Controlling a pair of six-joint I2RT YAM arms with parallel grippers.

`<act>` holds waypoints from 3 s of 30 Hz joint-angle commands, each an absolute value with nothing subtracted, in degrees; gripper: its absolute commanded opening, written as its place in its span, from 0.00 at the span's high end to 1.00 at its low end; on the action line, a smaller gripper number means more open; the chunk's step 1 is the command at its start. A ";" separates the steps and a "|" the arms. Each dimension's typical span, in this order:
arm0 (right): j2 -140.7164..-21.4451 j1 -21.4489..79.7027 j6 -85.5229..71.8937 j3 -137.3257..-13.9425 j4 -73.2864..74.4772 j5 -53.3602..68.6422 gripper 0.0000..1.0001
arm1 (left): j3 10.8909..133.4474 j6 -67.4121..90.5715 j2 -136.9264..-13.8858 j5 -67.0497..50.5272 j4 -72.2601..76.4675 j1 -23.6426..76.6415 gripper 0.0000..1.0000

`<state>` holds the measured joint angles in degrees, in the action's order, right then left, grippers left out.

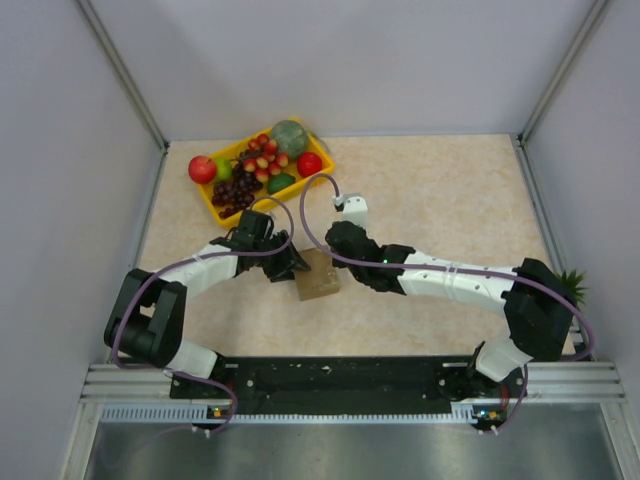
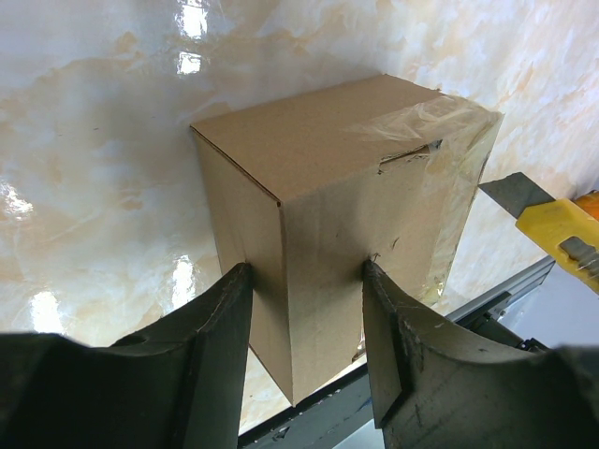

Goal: Unpack the express box

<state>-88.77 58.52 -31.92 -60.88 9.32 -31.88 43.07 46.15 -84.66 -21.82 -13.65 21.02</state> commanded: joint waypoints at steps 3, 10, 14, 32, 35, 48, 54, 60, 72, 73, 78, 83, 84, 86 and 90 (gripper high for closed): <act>-89.38 59.50 -31.64 -63.46 8.70 -31.29 1.00 | 41.48 44.38 -87.80 -17.23 -18.19 21.18 0.65; -90.26 59.50 -32.17 -62.49 9.93 -29.88 1.00 | 41.75 44.82 -88.15 -17.84 -18.11 21.09 0.65; -90.09 59.76 -32.78 -61.70 11.25 -29.36 1.00 | 41.84 45.70 -88.42 -18.98 -18.28 20.74 0.66; -89.91 60.47 -34.01 -65.65 23.72 -27.07 1.00 | 42.36 53.35 -90.09 -22.06 -18.81 19.07 0.70; -89.30 60.47 -33.40 -65.92 25.22 -25.93 1.00 | 42.19 54.31 -91.05 -22.76 -18.20 18.72 0.71; -86.31 60.38 -31.64 -62.84 28.83 -22.15 1.00 | 42.01 54.58 -91.76 -21.36 -18.37 18.19 0.73; -85.34 60.38 -31.90 -63.63 32.43 -20.57 1.00 | 41.84 54.58 -91.67 -20.66 -18.46 18.11 0.73; -84.64 60.47 -32.52 -63.46 34.54 -17.67 1.00 | 41.66 54.75 -91.76 -20.39 -18.54 18.11 0.74; -86.48 60.47 -34.62 -62.32 35.95 -14.68 1.00 | 41.57 54.76 -91.50 -19.51 -18.90 18.11 0.74; -86.66 60.47 -34.89 -62.31 35.95 -14.33 1.00 | 41.49 54.76 -91.41 -19.42 -19.07 18.11 0.74; -84.55 60.47 -34.72 -62.66 36.04 -14.85 1.00 | 41.31 54.85 -90.62 -18.63 -19.16 18.11 0.73; -83.93 60.38 -34.54 -64.07 35.77 -16.43 1.00 | 41.31 52.30 -88.77 -20.39 -17.15 18.28 0.58; -84.20 60.47 -34.45 -64.77 35.77 -16.78 1.00 | 41.22 51.77 -88.07 -21.26 -16.36 18.28 0.54; -85.07 60.47 -34.45 -66.35 35.77 -17.93 1.00 | 40.96 50.63 -86.23 -22.85 -15.56 18.37 0.40; -86.92 60.47 -34.54 -69.25 35.68 -19.68 1.00 | 40.69 48.96 -83.59 -26.19 -14.33 18.46 0.23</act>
